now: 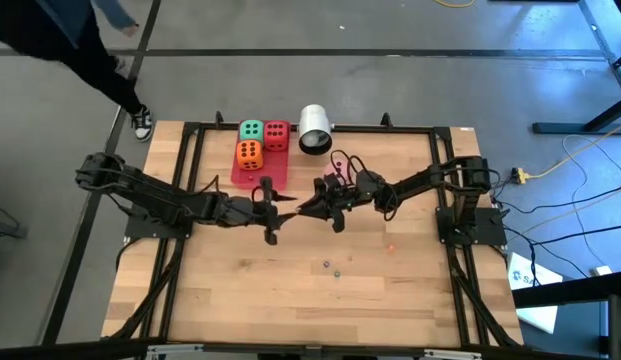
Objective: Pick & Place Dice
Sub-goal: Put the small yellow dice into the red bin
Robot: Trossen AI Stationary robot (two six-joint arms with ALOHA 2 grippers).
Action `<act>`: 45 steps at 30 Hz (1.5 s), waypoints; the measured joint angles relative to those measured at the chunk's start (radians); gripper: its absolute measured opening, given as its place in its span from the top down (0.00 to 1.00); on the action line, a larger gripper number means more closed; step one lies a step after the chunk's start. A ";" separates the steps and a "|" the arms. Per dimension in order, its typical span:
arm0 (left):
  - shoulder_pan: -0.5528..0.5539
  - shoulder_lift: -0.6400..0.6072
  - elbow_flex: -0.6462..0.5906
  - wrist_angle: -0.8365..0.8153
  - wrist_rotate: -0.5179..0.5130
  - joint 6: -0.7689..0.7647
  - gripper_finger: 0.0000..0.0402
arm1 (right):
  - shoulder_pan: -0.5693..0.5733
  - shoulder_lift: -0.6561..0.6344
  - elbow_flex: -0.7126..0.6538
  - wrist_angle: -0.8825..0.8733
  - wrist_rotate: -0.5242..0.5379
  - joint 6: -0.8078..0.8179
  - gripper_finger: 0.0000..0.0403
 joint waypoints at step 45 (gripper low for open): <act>-0.296 -0.733 -0.381 -0.049 0.060 -0.391 0.57 | -0.184 0.085 0.786 -1.383 0.203 -0.667 0.87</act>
